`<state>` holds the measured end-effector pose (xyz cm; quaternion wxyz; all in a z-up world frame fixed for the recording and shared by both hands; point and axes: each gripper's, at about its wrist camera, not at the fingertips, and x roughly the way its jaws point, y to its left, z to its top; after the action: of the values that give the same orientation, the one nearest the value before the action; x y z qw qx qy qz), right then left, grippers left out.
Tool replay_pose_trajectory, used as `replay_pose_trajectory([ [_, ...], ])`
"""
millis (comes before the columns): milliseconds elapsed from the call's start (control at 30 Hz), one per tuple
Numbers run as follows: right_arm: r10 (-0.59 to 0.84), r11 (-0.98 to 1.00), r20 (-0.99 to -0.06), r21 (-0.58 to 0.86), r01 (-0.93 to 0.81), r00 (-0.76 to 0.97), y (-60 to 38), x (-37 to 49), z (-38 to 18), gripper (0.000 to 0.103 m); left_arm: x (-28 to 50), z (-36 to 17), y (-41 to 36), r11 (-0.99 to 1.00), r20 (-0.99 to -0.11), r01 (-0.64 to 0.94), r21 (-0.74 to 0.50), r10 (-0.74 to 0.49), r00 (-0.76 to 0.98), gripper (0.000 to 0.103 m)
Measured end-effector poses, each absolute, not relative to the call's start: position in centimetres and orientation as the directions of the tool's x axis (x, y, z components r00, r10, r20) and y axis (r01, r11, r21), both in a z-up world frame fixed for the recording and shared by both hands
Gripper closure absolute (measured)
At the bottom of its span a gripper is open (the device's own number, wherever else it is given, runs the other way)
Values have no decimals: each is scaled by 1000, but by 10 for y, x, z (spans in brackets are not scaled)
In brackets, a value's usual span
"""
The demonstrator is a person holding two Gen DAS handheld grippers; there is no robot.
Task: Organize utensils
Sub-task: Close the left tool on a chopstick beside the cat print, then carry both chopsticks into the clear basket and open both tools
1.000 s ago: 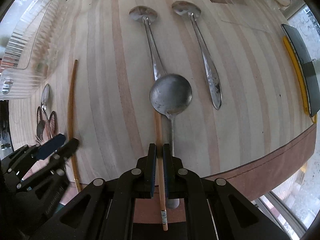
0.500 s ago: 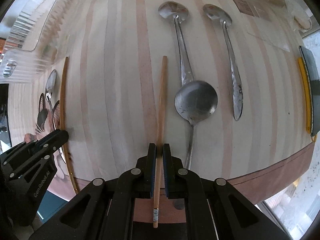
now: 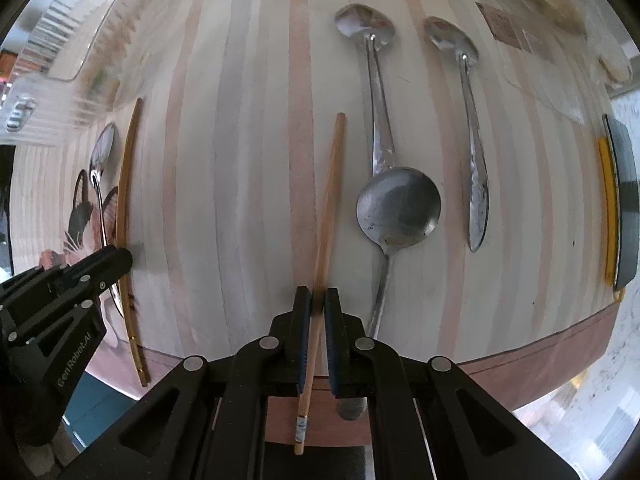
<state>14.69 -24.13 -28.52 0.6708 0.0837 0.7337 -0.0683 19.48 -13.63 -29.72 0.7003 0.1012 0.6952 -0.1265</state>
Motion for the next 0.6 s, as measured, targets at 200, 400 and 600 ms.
replay_pose_trajectory([
  [200,64,963,-997,50,266,-45,-242,144,-284,96,194,-298,-131,957,-998,283,-60,-65,6,98],
  [400,115,952,-993,113,283,9,-252,141,-266,96,192,-265,-130,948,-992,303,-99,-119,47,98],
  [600,150,943,-986,163,291,68,-257,149,-238,96,200,-207,-133,934,-972,325,-147,-198,129,98],
])
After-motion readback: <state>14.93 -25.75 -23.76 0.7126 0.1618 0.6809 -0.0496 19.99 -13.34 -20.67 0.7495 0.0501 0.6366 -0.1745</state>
